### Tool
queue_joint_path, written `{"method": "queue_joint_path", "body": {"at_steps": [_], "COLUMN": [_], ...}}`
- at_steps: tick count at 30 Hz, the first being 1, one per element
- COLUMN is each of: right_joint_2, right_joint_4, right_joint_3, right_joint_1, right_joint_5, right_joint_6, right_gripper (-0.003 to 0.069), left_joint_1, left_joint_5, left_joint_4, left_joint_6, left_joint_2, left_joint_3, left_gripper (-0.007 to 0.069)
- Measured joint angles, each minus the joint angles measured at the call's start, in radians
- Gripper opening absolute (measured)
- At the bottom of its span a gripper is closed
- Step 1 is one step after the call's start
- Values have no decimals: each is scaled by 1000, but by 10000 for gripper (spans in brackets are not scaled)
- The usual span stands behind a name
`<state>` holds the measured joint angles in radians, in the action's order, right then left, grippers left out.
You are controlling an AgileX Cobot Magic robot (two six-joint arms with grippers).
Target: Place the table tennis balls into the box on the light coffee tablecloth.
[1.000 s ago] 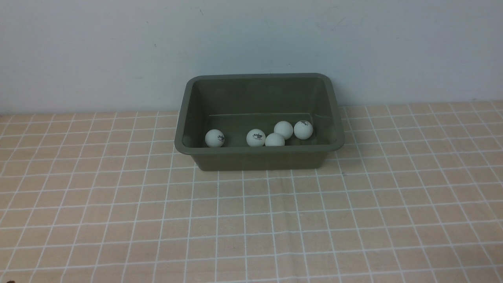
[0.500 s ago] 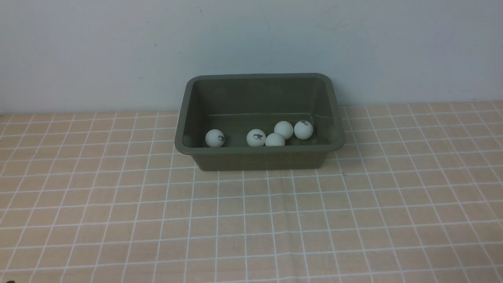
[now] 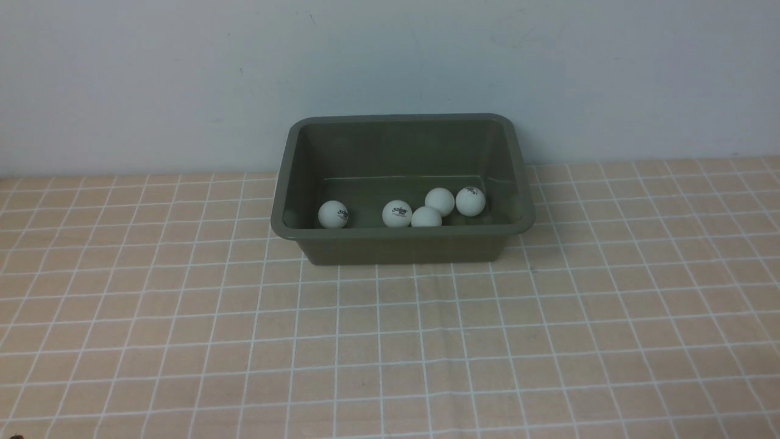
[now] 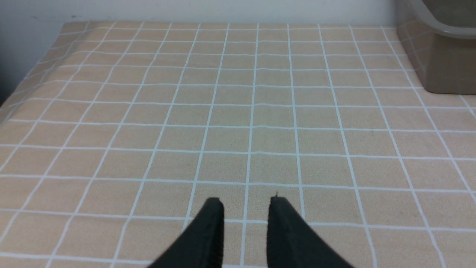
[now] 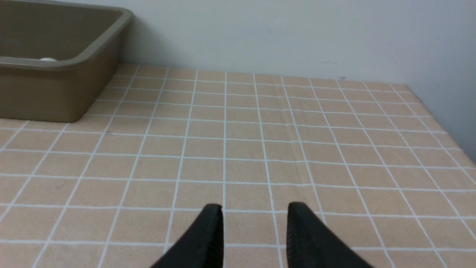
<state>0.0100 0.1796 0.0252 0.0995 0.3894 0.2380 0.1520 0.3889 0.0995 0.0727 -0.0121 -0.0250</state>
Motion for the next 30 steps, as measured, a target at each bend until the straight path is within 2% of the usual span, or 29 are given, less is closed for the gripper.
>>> {"method": "queue_joint_path", "body": {"at_steps": [7, 18, 30], "right_joint_2": [0, 0, 0], "right_joint_4": [-5, -97, -104], "right_joint_3": [0, 0, 0], "right_joint_1": [0, 0, 0], "right_joint_5": [0, 1, 0], "right_joint_6": [-26, -182, -188], "right_gripper": [232, 232, 232], "left_joint_1": [0, 0, 0], "left_joint_5": [0, 0, 0], "left_joint_4": [0, 0, 0], "left_joint_6": [0, 0, 0], "left_joint_2": [0, 0, 0], "left_joint_3": [0, 0, 0], "left_gripper": [120, 120, 120]}}
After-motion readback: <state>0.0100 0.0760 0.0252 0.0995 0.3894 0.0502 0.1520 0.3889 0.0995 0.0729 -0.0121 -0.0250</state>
